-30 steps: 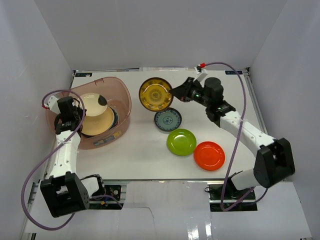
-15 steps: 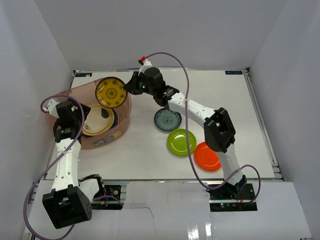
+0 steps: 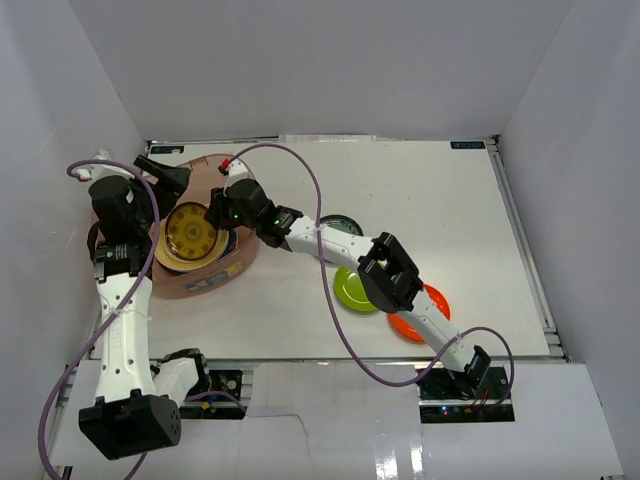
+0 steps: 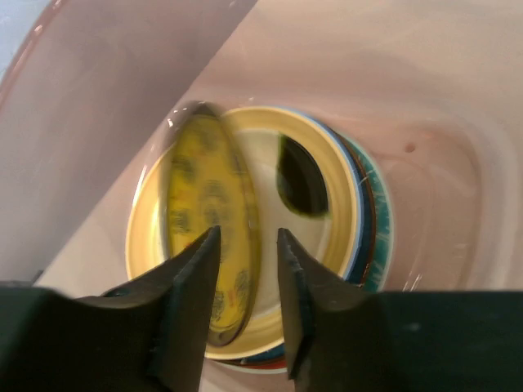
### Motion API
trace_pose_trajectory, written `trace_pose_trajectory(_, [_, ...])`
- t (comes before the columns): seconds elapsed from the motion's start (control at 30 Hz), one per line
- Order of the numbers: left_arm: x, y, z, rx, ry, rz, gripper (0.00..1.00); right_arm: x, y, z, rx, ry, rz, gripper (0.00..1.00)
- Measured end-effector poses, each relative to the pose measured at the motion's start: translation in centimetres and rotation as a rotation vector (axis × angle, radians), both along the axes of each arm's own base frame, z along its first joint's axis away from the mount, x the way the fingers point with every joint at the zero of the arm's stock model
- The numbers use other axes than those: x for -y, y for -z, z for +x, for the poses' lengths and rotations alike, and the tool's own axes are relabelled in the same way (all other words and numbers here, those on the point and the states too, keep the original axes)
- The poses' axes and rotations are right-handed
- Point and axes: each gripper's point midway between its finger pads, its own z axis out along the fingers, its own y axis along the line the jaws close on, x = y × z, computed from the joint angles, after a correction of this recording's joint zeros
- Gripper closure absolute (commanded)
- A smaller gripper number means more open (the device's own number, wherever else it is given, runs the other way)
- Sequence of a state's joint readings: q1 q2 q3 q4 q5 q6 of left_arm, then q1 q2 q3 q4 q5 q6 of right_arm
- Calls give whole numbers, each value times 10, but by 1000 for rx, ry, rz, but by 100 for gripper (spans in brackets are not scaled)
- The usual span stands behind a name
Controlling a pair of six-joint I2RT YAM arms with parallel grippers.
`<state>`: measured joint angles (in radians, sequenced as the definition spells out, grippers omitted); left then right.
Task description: Place the plates into the plastic bin on the countertop
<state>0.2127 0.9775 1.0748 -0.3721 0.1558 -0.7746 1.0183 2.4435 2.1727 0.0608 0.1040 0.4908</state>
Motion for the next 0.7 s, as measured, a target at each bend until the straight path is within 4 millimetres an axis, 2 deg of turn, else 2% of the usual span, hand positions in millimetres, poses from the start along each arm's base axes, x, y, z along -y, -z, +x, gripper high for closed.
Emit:
trace_pose_trajectory(0.1, [19, 3, -4, -2, 89, 5, 17, -7, 5, -14, -4, -20, -12, 37])
trace_pose_trajectory(0.17, [30, 9, -9, -7, 132, 11, 18, -8, 2, -15, 10, -26, -15, 36])
trace_pose_trajectory(0.27, [44, 18, -17, -24, 180, 12, 20, 8, -2, -13, 21, -17, -42, 44])
trace_pose_trajectory(0.33, [62, 24, -22, -37, 233, 9, 21, 32, -13, -15, 22, -14, -55, 58])
trace_pose_trajectory(0.4, [88, 28, -25, -47, 302, 9, 21, 70, -36, -19, 29, 1, -54, 73])
trace_pose_trajectory(0.47, [129, 34, -31, -65, 405, 16, 21, 121, -67, -21, 60, 32, -25, 84])
trace_pose_trajectory(0.5, [154, 40, -35, -81, 467, 26, 21, 153, -83, -22, 78, 56, -7, 86])
trace_pose_trajectory(0.57, [196, 56, -44, -126, 565, 50, 21, 219, -104, -21, 119, 114, 35, 86])
trace_pose_trajectory(0.6, [213, 67, -47, -151, 594, 70, 21, 250, -109, -20, 136, 145, 46, 86])
trace_pose_trajectory(0.63, [232, 81, -51, -185, 624, 97, 21, 288, -105, -17, 151, 188, 50, 86])
trace_pose_trajectory(0.7, [259, 106, -56, -243, 662, 147, 22, 350, -72, -19, 127, 273, 9, 76])
